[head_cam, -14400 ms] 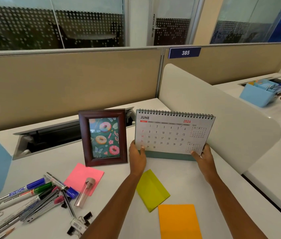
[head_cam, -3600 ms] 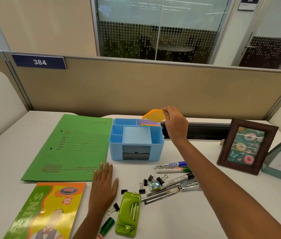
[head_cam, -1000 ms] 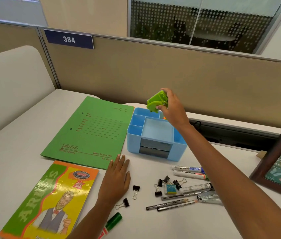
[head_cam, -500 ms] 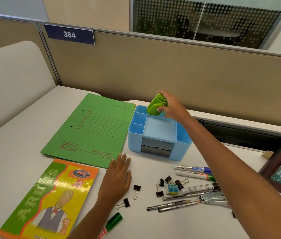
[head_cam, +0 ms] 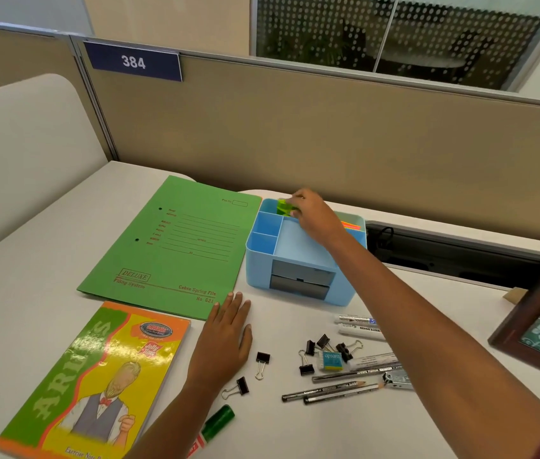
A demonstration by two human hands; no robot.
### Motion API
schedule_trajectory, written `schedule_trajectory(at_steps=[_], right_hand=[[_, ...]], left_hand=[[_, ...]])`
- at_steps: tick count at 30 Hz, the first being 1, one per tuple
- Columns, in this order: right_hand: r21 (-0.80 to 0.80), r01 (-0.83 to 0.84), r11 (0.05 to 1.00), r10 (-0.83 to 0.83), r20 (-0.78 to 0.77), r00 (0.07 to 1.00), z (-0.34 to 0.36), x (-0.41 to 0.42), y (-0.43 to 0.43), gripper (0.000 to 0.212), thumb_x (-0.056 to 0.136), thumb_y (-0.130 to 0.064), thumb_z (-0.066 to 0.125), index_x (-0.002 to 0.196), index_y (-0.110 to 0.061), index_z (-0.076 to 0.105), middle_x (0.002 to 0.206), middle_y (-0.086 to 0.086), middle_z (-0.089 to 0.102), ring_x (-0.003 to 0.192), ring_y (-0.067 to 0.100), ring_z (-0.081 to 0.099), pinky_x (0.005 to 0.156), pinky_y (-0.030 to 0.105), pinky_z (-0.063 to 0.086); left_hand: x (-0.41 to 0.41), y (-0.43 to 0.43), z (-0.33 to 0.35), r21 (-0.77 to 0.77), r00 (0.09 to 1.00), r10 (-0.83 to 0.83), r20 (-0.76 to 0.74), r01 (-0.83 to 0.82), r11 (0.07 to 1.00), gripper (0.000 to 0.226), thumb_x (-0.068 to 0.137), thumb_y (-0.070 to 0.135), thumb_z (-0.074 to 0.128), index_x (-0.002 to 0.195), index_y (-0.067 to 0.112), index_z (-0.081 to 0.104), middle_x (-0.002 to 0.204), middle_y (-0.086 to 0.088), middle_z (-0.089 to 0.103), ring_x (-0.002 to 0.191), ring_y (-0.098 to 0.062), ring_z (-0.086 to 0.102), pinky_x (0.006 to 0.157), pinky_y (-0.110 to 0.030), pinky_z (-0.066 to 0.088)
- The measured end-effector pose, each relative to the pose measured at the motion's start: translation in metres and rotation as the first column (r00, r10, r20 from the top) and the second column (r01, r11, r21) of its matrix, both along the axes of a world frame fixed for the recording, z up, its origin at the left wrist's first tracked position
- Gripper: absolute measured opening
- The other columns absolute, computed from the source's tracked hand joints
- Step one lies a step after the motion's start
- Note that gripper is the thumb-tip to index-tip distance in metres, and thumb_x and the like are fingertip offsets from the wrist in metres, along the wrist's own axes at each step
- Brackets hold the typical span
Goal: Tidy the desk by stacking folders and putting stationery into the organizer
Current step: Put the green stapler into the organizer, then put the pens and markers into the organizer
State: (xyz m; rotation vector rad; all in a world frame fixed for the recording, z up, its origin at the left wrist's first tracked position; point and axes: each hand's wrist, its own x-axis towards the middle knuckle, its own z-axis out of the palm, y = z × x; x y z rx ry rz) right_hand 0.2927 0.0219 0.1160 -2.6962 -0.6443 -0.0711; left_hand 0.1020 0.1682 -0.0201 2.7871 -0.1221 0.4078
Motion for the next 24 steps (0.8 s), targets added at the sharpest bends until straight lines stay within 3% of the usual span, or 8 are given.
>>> schedule_trajectory(at_steps=[4, 8, 13, 18, 20, 22, 24], right_hand=[[-0.001, 0.011, 1.000, -0.011, -0.047, 0.999, -0.010, -0.014, 0.008, 0.044, 0.097, -0.028, 0.038, 0.133, -0.004, 0.040, 0.146, 0.014, 0.031, 0.129, 0.031, 0.037, 0.102, 0.039, 0.033], [-0.153, 0.035, 0.988, -0.034, 0.006, 0.999, -0.021, -0.022, 0.008, 0.059, 0.096, -0.044, 0.027, 0.143, -0.009, 0.019, 0.155, 0.008, 0.009, 0.141, 0.022, 0.015, 0.114, 0.046, 0.012], [-0.214, 0.043, 0.976, -0.050, -0.027, 0.998, -0.022, -0.025, 0.007, 0.067, 0.095, -0.050, 0.023, 0.145, -0.010, 0.006, 0.156, 0.007, -0.002, 0.143, 0.021, 0.004, 0.114, 0.046, 0.003], [-0.239, 0.047, 0.970, -0.068, -0.078, 0.995, -0.015, -0.030, 0.003, 0.069, 0.094, -0.050, 0.023, 0.145, -0.008, 0.006, 0.156, 0.009, -0.002, 0.143, 0.023, 0.001, 0.115, 0.046, 0.003], [-0.137, 0.057, 0.989, -0.065, -0.052, 0.997, -0.014, -0.039, 0.002, 0.064, 0.096, -0.046, 0.026, 0.144, -0.007, 0.013, 0.155, 0.009, 0.005, 0.143, 0.022, 0.002, 0.115, 0.045, 0.004], [0.098, 0.048, 0.994, -0.055, 0.063, 0.996, -0.016, -0.059, 0.001, 0.054, 0.097, -0.038, 0.033, 0.141, -0.007, 0.026, 0.152, 0.010, 0.020, 0.142, 0.022, 0.012, 0.115, 0.040, 0.011], [0.330, 0.015, 0.944, -0.078, 0.179, 0.981, -0.023, -0.089, 0.001, 0.046, 0.096, -0.032, 0.037, 0.134, -0.006, 0.041, 0.144, 0.012, 0.039, 0.137, 0.023, 0.028, 0.112, 0.031, 0.020]], left_hand=[[0.000, -0.001, 0.001, 0.010, 1.000, 0.002, -0.005, -0.001, 1.000, 0.046, 0.083, 0.025, 0.036, 0.116, 0.003, 0.060, 0.122, -0.016, 0.060, 0.113, -0.033, 0.057, 0.108, -0.027, 0.011], [0.000, -0.001, 0.001, 0.014, 1.000, 0.008, -0.004, -0.008, 1.000, 0.047, 0.083, 0.025, 0.036, 0.116, 0.003, 0.061, 0.122, -0.016, 0.061, 0.112, -0.033, 0.057, 0.105, -0.031, 0.018], [0.000, -0.002, 0.004, 0.008, 1.000, 0.004, 0.004, -0.004, 1.000, 0.047, 0.083, 0.024, 0.036, 0.114, 0.002, 0.062, 0.120, -0.017, 0.061, 0.111, -0.034, 0.058, 0.102, -0.033, 0.020], [-0.001, -0.001, 0.005, 0.004, 1.000, -0.004, 0.011, 0.004, 1.000, 0.047, 0.082, 0.024, 0.035, 0.113, 0.001, 0.062, 0.120, -0.017, 0.061, 0.111, -0.034, 0.058, 0.103, -0.034, 0.025], [-0.001, -0.001, 0.005, 0.009, 1.000, -0.007, 0.005, 0.007, 1.000, 0.047, 0.082, 0.024, 0.035, 0.114, 0.002, 0.063, 0.120, -0.017, 0.062, 0.111, -0.033, 0.058, 0.101, -0.038, 0.035], [-0.001, -0.001, 0.006, 0.013, 1.000, -0.008, -0.015, 0.008, 1.000, 0.047, 0.083, 0.024, 0.035, 0.114, 0.002, 0.062, 0.120, -0.017, 0.062, 0.112, -0.033, 0.058, 0.093, -0.050, 0.035], [0.000, 0.000, 0.006, 0.018, 0.999, -0.013, -0.035, 0.014, 1.000, 0.047, 0.083, 0.024, 0.035, 0.114, 0.002, 0.062, 0.120, -0.018, 0.061, 0.112, -0.034, 0.058, 0.093, -0.052, 0.032]])
